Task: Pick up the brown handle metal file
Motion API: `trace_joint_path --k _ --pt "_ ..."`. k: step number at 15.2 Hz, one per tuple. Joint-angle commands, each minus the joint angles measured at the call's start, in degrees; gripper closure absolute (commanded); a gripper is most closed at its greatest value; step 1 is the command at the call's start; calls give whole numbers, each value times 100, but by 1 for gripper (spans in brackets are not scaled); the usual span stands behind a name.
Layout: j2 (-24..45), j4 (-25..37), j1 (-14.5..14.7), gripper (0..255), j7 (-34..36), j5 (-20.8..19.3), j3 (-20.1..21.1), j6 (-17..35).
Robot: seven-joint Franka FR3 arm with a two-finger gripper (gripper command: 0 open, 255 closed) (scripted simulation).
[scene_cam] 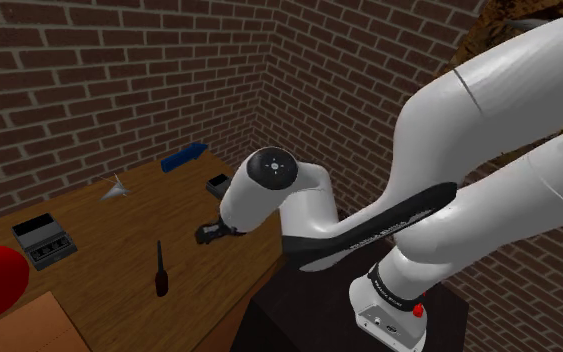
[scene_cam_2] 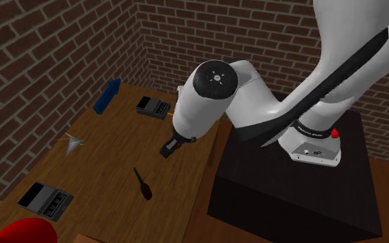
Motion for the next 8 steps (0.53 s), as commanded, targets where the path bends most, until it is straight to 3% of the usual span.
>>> trace_joint_path --k 1,2,3,4,6,8 --pt "271 326 -2520 0 1128 -1101 2465 189" --pt "94 483 -3669 0 1299 -1124 3666 301" --pt "-303 606 -4108 0 1070 -597 4237 484" --pt "-669 749 -4399 0 862 -109 4651 625" --pt "-1221 1097 -4987 0 861 278 5379 784" --pt "-1743 1483 -5392 0 939 535 5880 874"
